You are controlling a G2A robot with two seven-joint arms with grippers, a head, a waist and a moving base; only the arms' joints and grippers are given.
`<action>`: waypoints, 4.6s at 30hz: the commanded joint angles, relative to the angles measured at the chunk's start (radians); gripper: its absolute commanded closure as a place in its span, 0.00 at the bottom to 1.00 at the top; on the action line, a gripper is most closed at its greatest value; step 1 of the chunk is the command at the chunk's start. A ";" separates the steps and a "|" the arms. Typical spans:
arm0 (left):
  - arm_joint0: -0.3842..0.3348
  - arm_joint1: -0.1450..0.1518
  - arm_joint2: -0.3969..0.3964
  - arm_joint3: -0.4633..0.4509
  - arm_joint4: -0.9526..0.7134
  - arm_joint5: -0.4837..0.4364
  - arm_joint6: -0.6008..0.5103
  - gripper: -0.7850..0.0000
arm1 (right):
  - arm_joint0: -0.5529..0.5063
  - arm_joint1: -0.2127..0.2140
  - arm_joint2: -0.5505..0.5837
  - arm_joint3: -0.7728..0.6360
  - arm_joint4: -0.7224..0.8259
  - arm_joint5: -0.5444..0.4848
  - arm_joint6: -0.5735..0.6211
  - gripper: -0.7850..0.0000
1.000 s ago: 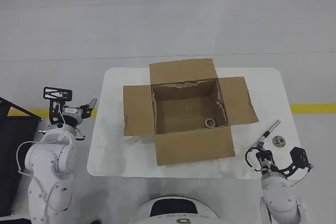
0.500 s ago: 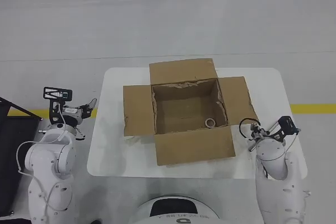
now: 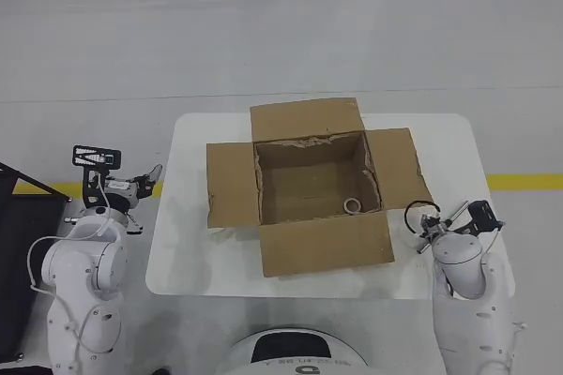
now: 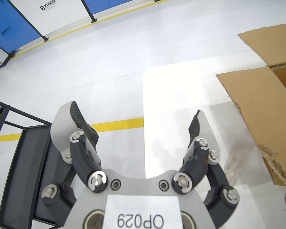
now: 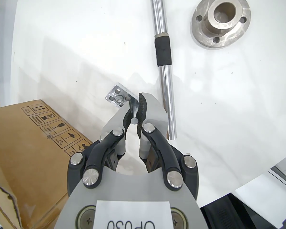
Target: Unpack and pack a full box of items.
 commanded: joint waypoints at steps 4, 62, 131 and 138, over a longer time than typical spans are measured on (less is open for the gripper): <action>0.000 0.000 0.000 0.000 0.000 0.000 0.000 0.00 | -0.005 -0.001 -0.009 0.013 0.025 -0.007 -0.016 1.00; 0.000 0.000 0.000 0.000 0.000 0.000 0.000 0.00 | -0.364 -0.018 -0.640 -0.477 -0.479 -0.489 -0.470 0.00; 0.000 0.000 0.000 0.000 0.000 0.000 0.000 0.00 | 0.548 -0.035 -0.540 0.446 -0.230 -0.365 0.534 0.00; 0.000 0.000 0.000 0.000 0.000 0.000 0.000 0.00 | 0.521 -0.026 -0.534 0.393 -0.321 -0.280 0.548 0.00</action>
